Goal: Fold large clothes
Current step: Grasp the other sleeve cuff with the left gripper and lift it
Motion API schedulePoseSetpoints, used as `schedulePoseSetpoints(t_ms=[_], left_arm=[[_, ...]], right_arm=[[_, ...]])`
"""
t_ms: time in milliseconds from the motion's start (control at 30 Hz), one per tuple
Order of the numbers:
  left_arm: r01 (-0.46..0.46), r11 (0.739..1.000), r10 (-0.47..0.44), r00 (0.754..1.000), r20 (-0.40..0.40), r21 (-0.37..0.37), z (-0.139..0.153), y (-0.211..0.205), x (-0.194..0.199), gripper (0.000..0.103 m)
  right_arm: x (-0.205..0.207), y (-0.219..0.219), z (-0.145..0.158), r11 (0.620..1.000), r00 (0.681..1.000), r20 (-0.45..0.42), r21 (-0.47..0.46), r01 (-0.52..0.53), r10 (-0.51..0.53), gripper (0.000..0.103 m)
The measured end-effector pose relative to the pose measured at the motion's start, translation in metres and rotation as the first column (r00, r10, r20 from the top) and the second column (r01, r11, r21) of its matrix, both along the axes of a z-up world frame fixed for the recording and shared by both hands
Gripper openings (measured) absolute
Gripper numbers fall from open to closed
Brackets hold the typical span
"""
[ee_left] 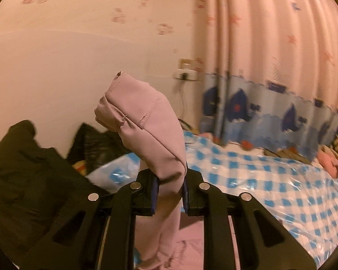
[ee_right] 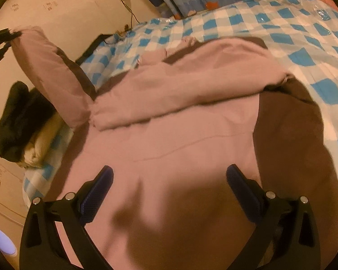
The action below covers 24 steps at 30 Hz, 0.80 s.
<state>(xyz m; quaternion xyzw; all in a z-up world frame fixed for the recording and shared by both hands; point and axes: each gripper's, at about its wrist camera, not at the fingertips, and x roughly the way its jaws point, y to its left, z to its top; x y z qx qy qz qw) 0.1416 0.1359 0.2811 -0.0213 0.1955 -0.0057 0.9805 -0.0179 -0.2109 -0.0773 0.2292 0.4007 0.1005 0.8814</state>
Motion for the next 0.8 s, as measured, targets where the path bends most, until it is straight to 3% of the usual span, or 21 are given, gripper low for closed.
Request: schedulePoseSetpoints(t_ms=[200,400,600,800], left_arm=[[0.165,0.986,-0.164,0.986,-0.012,0.015,-0.023,-0.082,-0.013,0.015],[0.325,0.944,-0.322,0.945,-0.065,0.049,-0.069,-0.165,-0.03,0.015],[0.448,0.894,-0.436,0.882,-0.176,0.03,-0.142,-0.227,-0.029,0.014],[0.555,0.829,-0.502,0.794,-0.343,0.071,-0.243,-0.288,-0.031,0.014]], right_arm=[[-0.006,-0.024,0.016,0.995,0.998,0.042,0.082,0.052,-0.056,0.097],[-0.01,-0.058,0.026,0.977,0.989,0.051,0.167,0.13,-0.14,0.097],[-0.013,-0.098,0.028,0.945,0.971,0.047,0.246,0.217,-0.235,0.097],[-0.018,-0.12,0.028,0.915,0.956,0.044,0.307,0.263,-0.289,0.097]])
